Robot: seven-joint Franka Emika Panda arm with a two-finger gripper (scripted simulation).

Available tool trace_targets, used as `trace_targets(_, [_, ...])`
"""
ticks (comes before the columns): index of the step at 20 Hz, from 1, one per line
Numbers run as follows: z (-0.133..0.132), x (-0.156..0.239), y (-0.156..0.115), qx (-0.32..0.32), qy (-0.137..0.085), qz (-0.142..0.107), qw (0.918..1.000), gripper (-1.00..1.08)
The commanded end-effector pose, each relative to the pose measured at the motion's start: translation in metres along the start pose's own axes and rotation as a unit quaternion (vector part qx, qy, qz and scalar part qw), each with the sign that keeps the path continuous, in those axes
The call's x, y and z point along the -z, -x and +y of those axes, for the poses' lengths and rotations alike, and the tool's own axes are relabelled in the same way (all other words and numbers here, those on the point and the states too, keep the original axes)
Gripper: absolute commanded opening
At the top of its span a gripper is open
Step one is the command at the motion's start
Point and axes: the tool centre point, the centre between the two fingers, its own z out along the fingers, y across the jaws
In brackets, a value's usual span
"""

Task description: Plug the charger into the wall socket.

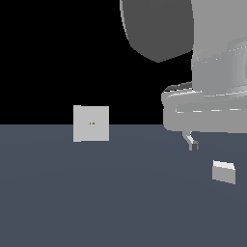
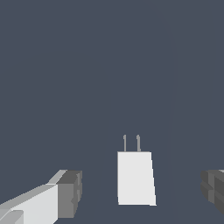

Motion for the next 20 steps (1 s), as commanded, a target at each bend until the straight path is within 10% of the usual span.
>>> trace_targets(1, [0.000, -0.009, 0.004, 0.000, 0.000, 0.000, 1.0000, 1.00])
trace_targets(12, [0.000, -0.039, 0.013, -0.001, 0.000, 0.000, 1.0000, 1.00])
trace_targets(13, [0.000, -0.039, 0.013, -0.001, 0.000, 0.000, 1.0000, -1.00])
trace_targets(20, [0.000, -0.039, 0.013, -0.001, 0.000, 0.000, 1.0000, -1.00])
